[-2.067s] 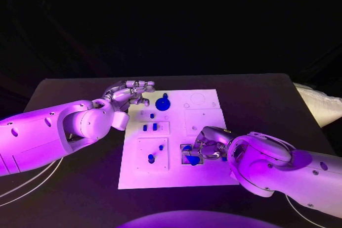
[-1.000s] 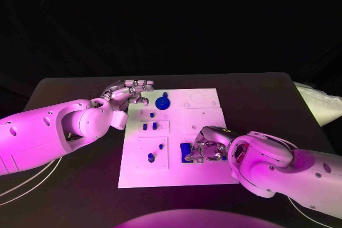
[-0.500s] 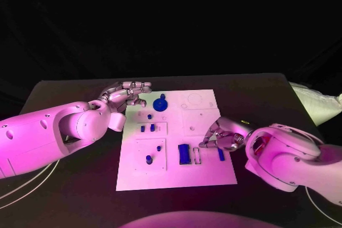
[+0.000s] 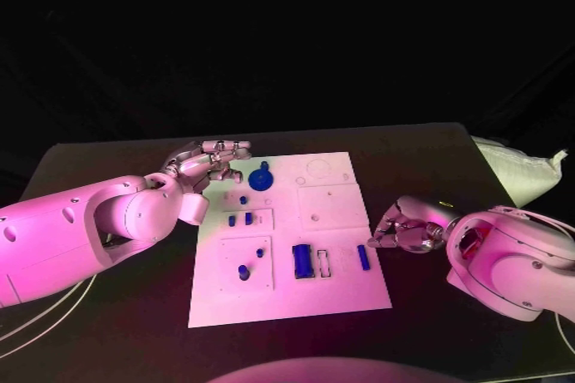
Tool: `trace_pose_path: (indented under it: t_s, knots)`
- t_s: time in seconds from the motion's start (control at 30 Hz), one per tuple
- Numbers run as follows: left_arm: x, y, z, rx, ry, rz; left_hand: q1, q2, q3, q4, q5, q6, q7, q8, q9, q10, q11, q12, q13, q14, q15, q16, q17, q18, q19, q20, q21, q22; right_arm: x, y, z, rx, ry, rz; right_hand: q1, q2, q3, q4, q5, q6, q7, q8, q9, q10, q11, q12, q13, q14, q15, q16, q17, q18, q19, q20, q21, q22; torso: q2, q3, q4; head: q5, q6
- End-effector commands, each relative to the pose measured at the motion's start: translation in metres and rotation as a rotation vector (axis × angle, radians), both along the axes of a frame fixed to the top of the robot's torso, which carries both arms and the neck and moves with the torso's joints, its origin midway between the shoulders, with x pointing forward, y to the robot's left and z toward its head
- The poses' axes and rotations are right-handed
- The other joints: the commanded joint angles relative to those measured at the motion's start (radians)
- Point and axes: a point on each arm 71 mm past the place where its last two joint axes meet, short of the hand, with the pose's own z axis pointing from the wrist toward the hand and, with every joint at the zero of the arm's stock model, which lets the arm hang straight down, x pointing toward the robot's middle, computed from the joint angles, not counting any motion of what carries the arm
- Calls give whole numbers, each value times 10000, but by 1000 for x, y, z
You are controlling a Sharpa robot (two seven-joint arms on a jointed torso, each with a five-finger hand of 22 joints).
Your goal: Assemble the parts on the task board
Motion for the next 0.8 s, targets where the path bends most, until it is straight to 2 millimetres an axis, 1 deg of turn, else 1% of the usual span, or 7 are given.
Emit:
trace_pose_path:
  t_s: [0.03, 0.1, 0.3, 0.37, 0.57, 0.67, 0.8]
  knots:
    - [0, -2, 1, -159, -89, -156, -36, 87, -51, -11, -36, -97, 3, 35, -3, -72, -11, 15, -6, -86, 3, -32, -10, 190, -41, 23, -35, -9, -3, 0, -8, -921, 165, 369, -165, -29, 7, 91, -69, 77, -9, -45, 21, 99, -7, 4, 122, 818, 69, 2, 1347, -57, 109, 77, -23, 136, 0, 16, -5, -38, 17]
    - [-1, -2, 1, -165, -85, -167, -36, 87, -51, -11, -36, -97, 3, 35, -3, -72, -11, 15, -6, -86, 3, -32, -10, 190, -41, 23, -35, -9, -4, 2, -14, -1048, 188, 439, -252, -73, -13, 153, -78, 88, -10, -55, 30, 90, -8, -22, 112, 817, 66, 0, 1344, -56, 106, 75, -27, 131, -3, 8, 4, -37, 16]
    - [-1, -2, 0, -167, -73, -174, -36, 87, -51, -11, -36, -97, 3, 35, -3, -72, -11, 15, -6, -86, 3, -32, -10, 190, -41, 23, -35, -9, -3, 8, -22, -1237, 61, 625, -327, -134, -30, 213, -86, 74, -3, -83, 35, 63, -3, -89, 80, 813, 68, -13, 1324, -49, 91, 74, -47, 99, 9, -4, 40, -42, -66]
    - [-1, -1, 0, -163, -68, -166, -36, 87, -51, -11, -36, -97, 3, 35, -3, -72, -11, 15, -6, -86, 3, -32, -10, 190, -41, 23, -35, -9, -3, 10, -24, -1240, 70, 666, -327, -134, -30, 213, -86, 74, -3, -83, 35, 63, -3, -89, 80, 813, 68, -13, 1324, -49, 91, 74, -47, 99, 1, -3, 27, -27, -99]
    - [-1, -1, 0, -157, -51, -170, -36, 87, -51, -11, -36, -97, 3, 35, -3, -72, -11, 15, -6, -86, 3, -32, -10, 190, -41, 23, -35, -9, -2, 16, -28, -1234, 16, 791, -336, -149, -31, 221, -83, 67, -2, -91, 35, 42, -1, -141, 48, 810, 69, -20, 1311, -44, 82, 74, -60, 77, 1, 0, -12, 15, -91]
    - [-1, -1, 0, -163, -33, -199, -36, 87, -51, -11, -36, -97, 3, 35, -3, -72, -11, 15, -6, -86, 3, -32, -10, 190, -41, 23, -35, -9, -2, 20, -30, -1287, -21, 925, -316, -162, -18, 214, -70, 63, -5, -98, 37, 37, -3, -146, 49, 809, 69, -21, 1311, -44, 81, 75, -62, 77, -5, -3, 3, 11, -58]
    - [-1, -1, 0, -164, -20, -214, -48, 97, -66, -5, -37, -96, 3, 47, -1, -75, -10, 32, -5, -97, 5, -38, -36, 190, -41, 26, -42, -16, -3, 24, -32, -1495, -158, 1139, -202, -209, 46, 155, -42, 65, -13, -116, 48, 20, -11, -167, 47, 808, 64, -24, 1310, -44, 76, 73, -66, 75, -11, 5, 16, 10, -58]
